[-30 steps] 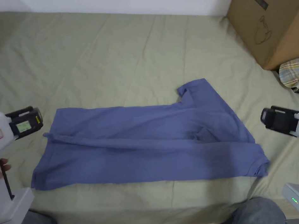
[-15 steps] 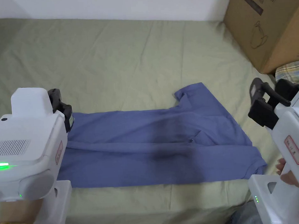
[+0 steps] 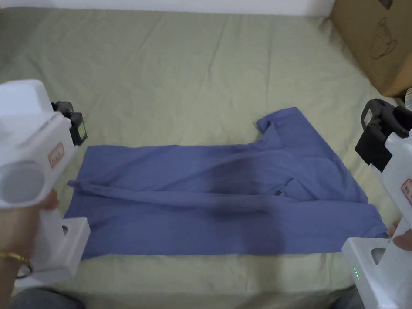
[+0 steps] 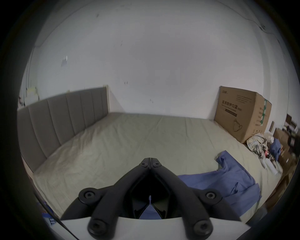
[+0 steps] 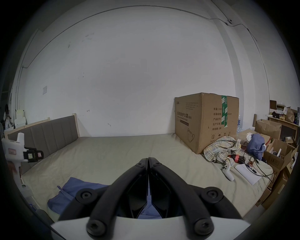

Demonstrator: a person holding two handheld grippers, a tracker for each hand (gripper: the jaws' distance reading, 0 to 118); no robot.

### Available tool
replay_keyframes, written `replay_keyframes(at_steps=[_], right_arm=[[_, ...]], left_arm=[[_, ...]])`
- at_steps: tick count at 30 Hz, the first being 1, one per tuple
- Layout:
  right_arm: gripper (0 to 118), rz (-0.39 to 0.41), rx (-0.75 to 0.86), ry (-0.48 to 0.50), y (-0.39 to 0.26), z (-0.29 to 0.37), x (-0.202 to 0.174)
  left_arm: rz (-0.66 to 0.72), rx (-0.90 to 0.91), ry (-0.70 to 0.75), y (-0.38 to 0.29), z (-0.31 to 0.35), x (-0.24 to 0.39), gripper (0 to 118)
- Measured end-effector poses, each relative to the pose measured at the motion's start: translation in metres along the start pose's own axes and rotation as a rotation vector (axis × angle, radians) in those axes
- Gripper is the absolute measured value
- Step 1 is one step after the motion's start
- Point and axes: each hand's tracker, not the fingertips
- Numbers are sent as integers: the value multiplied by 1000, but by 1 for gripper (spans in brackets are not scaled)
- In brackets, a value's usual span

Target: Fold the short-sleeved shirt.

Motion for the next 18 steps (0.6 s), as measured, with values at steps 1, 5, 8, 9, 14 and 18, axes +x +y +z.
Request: replay_keyframes(at_steps=[1,5,8,9,14,18], right_arm=[[0,-1,-2,0,0,-4,-1],[0,11,-14,-1,0,-15,-15],[0,22,-41,12,-4,-28,-18],[0,25,-54,14,-6,-33,-18],[0,46,-132,-5,-18,-57,-21],[0,45,-174,-21,-27,-74,-17]], left_arm=[[36,-38,-9,7,-12,-3,0],[78,-214,-1,25,-71,-15,68],[63,-360,0,22,-125,-20,118],[45,-387,7,18,-141,-25,118],[0,-605,97,-16,-213,-30,118],[10,-690,122,-38,-249,-35,111]])
